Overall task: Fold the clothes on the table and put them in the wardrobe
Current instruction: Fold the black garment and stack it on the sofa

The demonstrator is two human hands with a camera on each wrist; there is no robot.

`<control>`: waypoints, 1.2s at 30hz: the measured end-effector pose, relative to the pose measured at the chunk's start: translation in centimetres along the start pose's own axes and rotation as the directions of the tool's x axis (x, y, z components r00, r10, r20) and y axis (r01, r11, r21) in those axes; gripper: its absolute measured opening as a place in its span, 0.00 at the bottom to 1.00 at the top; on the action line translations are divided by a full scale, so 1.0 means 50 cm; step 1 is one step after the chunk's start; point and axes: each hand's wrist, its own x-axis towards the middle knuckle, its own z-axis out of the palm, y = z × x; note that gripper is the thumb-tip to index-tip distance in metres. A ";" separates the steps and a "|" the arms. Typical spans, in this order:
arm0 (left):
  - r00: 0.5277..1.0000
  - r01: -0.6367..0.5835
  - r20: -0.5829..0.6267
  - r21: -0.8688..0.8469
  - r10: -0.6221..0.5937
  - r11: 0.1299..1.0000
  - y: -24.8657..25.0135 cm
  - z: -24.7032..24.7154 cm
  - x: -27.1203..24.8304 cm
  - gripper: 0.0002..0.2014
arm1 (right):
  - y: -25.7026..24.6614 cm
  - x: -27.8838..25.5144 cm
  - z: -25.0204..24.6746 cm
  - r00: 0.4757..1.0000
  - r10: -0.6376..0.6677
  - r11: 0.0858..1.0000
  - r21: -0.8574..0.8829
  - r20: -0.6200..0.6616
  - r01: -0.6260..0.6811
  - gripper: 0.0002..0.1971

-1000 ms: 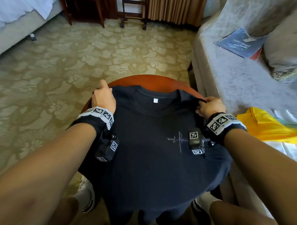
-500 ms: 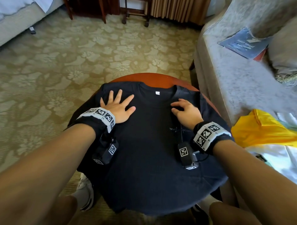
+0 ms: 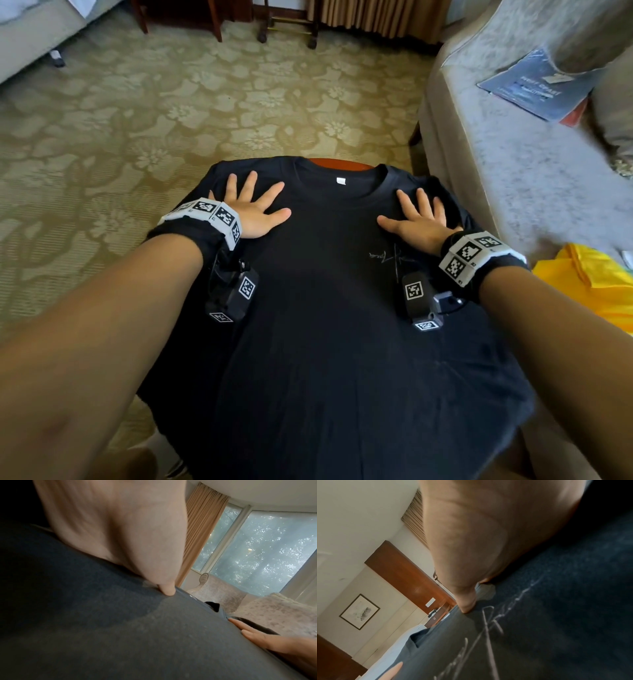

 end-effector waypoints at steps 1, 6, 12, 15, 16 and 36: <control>1.000 0.001 -0.004 -0.002 -0.001 1.000 0.001 -0.005 0.011 0.32 | -0.002 0.014 -0.003 1.000 0.000 1.000 -0.008 -0.002 0.000 0.41; 1.000 0.009 -0.020 -0.013 -0.009 1.000 0.005 -0.024 0.044 0.32 | -0.008 0.060 -0.015 1.000 -0.002 0.999 -0.054 -0.028 0.001 0.41; 0.995 -0.033 -0.092 -0.065 0.027 0.997 0.013 -0.015 0.026 0.32 | -0.013 0.040 -0.011 0.991 -0.017 0.997 0.067 -0.133 0.026 0.39; 0.975 -0.098 -0.214 -0.205 0.053 0.974 0.009 -0.019 -0.003 0.31 | -0.033 0.007 -0.011 0.974 -0.061 0.979 0.178 -0.219 0.101 0.37; 0.967 -0.114 -0.251 -0.243 0.051 0.963 0.002 -0.025 -0.017 0.30 | -0.043 -0.005 -0.011 0.969 -0.078 0.969 0.211 -0.235 0.130 0.36; 0.951 0.100 -0.168 -0.626 -0.259 0.774 -0.191 0.025 -0.211 0.48 | -0.350 -0.173 0.094 0.967 -0.249 0.874 0.418 -0.052 0.247 0.23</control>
